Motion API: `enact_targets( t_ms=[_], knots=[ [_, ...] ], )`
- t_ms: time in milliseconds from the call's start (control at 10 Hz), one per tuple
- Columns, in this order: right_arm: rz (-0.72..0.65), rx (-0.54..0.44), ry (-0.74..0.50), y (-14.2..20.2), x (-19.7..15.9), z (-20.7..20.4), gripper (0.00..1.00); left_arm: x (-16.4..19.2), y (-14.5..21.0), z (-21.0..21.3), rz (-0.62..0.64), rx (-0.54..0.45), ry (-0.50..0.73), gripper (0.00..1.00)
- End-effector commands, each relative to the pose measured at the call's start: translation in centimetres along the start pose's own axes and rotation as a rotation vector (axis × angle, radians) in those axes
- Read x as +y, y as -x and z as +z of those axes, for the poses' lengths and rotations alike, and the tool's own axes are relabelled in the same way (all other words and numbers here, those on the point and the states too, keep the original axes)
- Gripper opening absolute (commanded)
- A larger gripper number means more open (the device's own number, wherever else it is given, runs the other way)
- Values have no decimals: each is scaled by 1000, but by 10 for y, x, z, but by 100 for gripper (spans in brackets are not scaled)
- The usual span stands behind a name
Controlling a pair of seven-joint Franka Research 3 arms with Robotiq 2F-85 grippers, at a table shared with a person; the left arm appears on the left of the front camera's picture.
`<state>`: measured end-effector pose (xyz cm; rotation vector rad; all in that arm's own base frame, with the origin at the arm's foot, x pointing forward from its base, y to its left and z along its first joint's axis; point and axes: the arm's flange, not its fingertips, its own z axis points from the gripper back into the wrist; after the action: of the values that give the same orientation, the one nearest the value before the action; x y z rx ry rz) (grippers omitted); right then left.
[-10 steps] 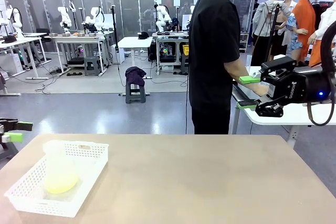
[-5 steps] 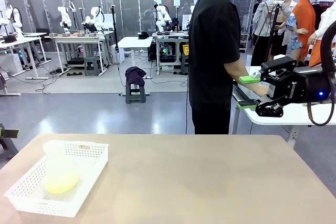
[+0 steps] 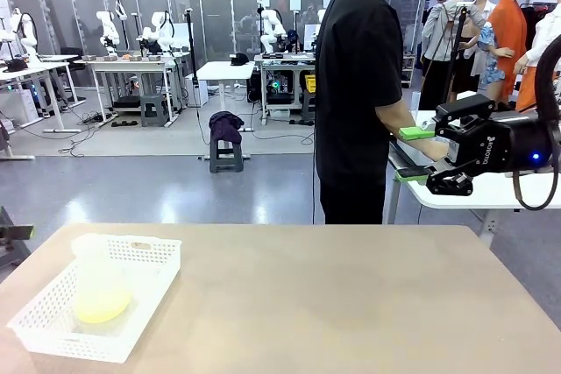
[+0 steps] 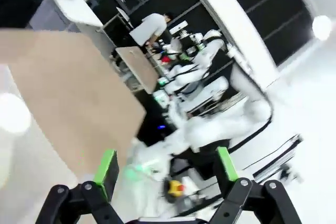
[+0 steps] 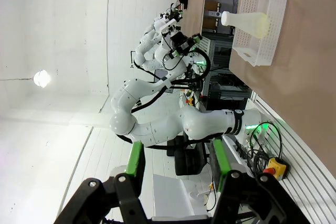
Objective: Prepare the solutions needed for the experiment.
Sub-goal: When the human places the Big flask in the center of the table, pick up the Big flask and place it in the left Organizing basket.
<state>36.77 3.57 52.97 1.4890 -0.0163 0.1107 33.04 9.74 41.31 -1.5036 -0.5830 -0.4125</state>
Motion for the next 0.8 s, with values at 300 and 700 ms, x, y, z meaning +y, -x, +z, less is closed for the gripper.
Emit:
enact_targets(
  t_ms=[300, 700],
  knots=[
    [4, 3, -4, 0, 1, 0, 63, -34, -4, 2, 387, -24, -77, 93],
    [4, 3, -4, 0, 1, 0, 63, -29, -8, 8, 407, -28, -94, 93]
  ],
)
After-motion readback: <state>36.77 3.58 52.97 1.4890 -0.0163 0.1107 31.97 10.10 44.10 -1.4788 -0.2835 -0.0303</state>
